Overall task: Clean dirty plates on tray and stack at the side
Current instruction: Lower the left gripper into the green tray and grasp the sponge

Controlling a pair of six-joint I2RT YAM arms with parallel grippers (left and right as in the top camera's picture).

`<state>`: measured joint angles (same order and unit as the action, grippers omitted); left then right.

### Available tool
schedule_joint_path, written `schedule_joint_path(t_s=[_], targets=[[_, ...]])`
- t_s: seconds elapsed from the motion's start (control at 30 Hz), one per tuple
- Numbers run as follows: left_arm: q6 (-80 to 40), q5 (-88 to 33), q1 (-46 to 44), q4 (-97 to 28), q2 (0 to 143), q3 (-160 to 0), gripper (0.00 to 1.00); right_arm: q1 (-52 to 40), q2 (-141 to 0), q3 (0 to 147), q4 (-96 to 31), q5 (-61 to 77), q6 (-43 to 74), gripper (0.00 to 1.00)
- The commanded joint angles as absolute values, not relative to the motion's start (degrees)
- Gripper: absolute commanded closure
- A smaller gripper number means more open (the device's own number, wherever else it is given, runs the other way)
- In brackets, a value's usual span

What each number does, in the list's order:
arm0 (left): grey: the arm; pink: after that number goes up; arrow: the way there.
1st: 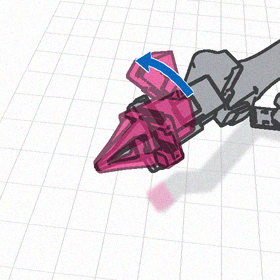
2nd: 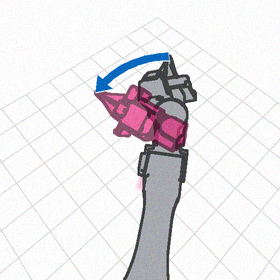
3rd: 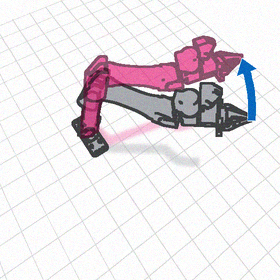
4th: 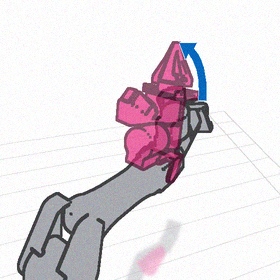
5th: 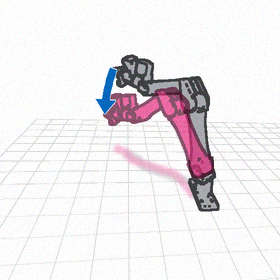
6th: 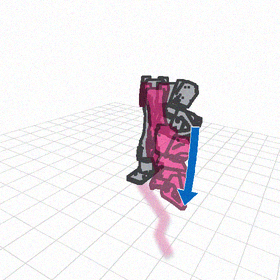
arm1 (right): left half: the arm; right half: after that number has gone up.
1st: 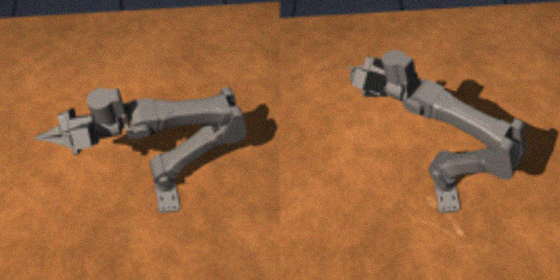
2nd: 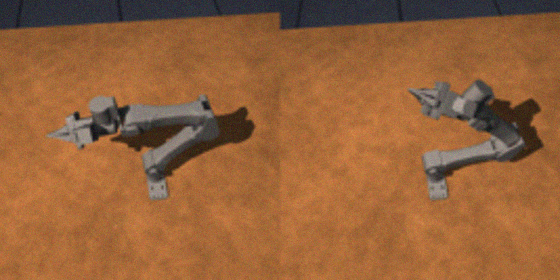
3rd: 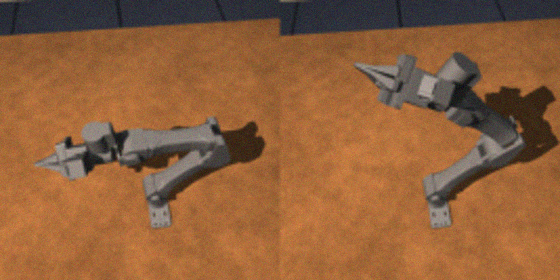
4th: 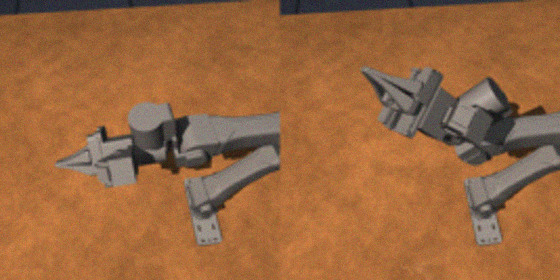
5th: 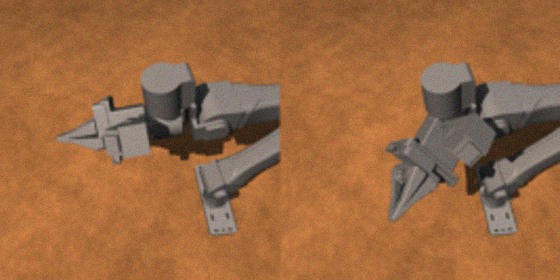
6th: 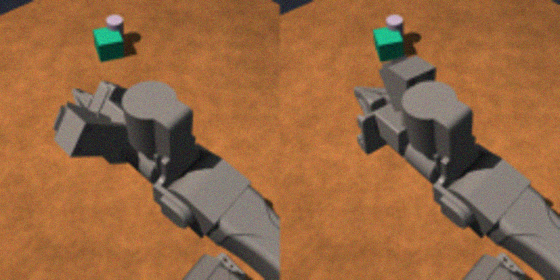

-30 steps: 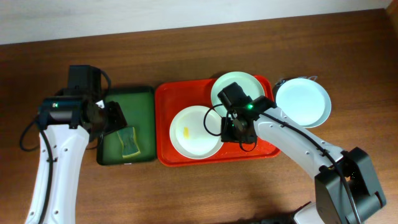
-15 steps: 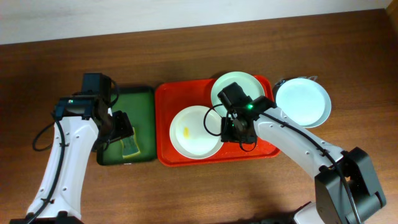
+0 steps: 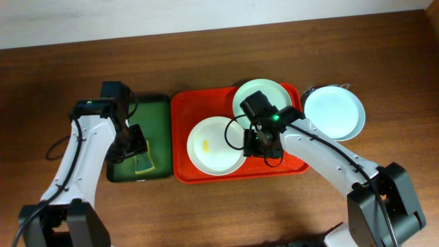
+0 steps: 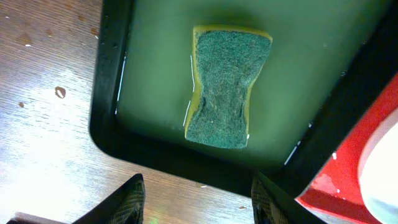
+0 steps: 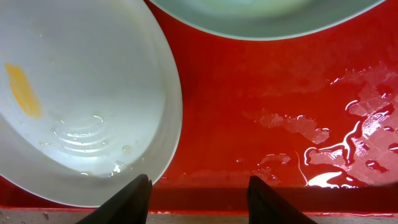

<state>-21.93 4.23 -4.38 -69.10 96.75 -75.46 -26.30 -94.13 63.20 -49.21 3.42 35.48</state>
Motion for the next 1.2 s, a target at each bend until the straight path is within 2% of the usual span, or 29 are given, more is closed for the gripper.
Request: schedule_joint_path(t_s=[0.0,0.13,0.27,0.47,0.53,0.67,0.87,0.93,1.17], targets=[[-21.85,3.81,-4.54,-66.61,99.22,-74.65,0.52,-26.68,-94.04,62.72,-49.01,2.74,35.16,0.48],[-21.82,3.81,-6.04,-62.98,100.99,-74.65,0.62,-26.68,-94.04,62.72,-49.01,2.72,35.16,0.48],[-21.87,4.73,-9.43,-61.34,101.36,-73.73,0.56,-26.68,-94.04,62.72,-49.01,2.72,35.16,0.48],[-22.37,6.22,-9.47,-58.04,101.36,-69.95,0.45,-26.68,-94.04,62.72,-49.01,2.72,35.16,0.48],[-20.64,5.63,-9.23,-57.04,101.36,-69.45,0.45,-26.68,-94.04,62.72,-49.01,2.72,35.14,0.48],[-20.05,4.67,-7.55,-56.51,101.38,-69.36,0.55,-26.68,-94.04,62.72,-49.01,2.72,35.14,0.48],[-18.33,2.76,-6.96,-55.59,101.38,-69.34,0.58,-26.68,-94.04,62.72,-48.99,2.72,35.16,0.48],[-18.33,2.81,-6.96,-55.51,101.38,-69.34,0.66,-26.68,-94.04,62.72,-48.99,2.72,35.14,0.48],[-18.37,4.73,-6.96,-49.78,101.38,-63.70,0.64,-26.68,-94.04,62.72,-48.99,2.72,35.16,0.48]])
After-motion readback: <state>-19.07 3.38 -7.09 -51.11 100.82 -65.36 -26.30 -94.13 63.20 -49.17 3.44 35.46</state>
